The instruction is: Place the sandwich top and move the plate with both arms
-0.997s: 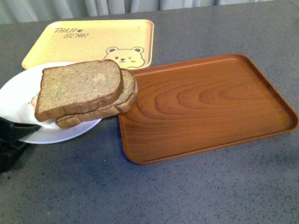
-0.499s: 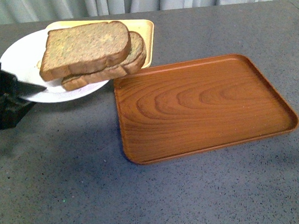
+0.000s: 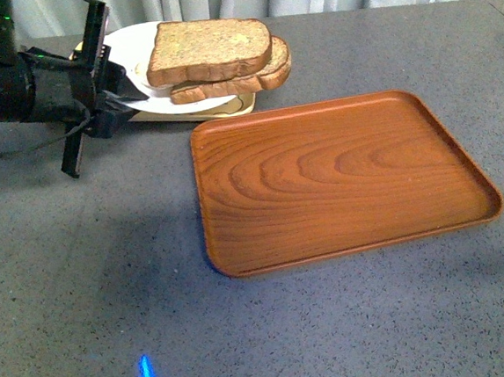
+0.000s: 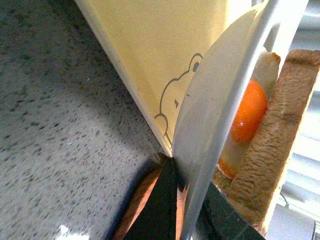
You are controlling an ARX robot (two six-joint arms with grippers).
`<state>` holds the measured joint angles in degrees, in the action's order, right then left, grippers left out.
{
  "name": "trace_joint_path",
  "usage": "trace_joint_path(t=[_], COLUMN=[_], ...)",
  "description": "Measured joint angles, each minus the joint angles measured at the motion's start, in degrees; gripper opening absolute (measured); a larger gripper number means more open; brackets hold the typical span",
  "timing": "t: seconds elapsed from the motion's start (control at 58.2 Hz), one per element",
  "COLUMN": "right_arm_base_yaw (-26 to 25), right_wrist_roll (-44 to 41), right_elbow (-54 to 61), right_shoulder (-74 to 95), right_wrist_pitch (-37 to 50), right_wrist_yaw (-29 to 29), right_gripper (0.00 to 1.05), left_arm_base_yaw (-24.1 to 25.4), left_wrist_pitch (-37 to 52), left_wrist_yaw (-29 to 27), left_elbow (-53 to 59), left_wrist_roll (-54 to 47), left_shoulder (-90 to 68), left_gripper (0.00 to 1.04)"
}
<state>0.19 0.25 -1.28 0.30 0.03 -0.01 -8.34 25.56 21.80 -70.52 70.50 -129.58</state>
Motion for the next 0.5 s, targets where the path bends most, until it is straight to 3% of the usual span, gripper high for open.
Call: trace_joint_path(t=[0.258, 0.499], right_arm_base_yaw=[0.0, 0.0], right_wrist_roll=[0.0, 0.0], right_elbow=[0.0, 0.0], right_shoulder=[0.0, 0.0], right_wrist_pitch=[0.0, 0.0], right_wrist_yaw=[0.0, 0.0], right_gripper=[0.96, 0.96], left_arm_base_yaw=[-0.9, -0.1], left_wrist_pitch=[-4.0, -2.8], left_wrist_yaw=[0.1, 1.7], left_elbow=[-8.1, -8.6], left_wrist_roll=[-1.1, -1.3], left_shoulder=[-4.9, -5.6], left_gripper=[0.02, 0.38])
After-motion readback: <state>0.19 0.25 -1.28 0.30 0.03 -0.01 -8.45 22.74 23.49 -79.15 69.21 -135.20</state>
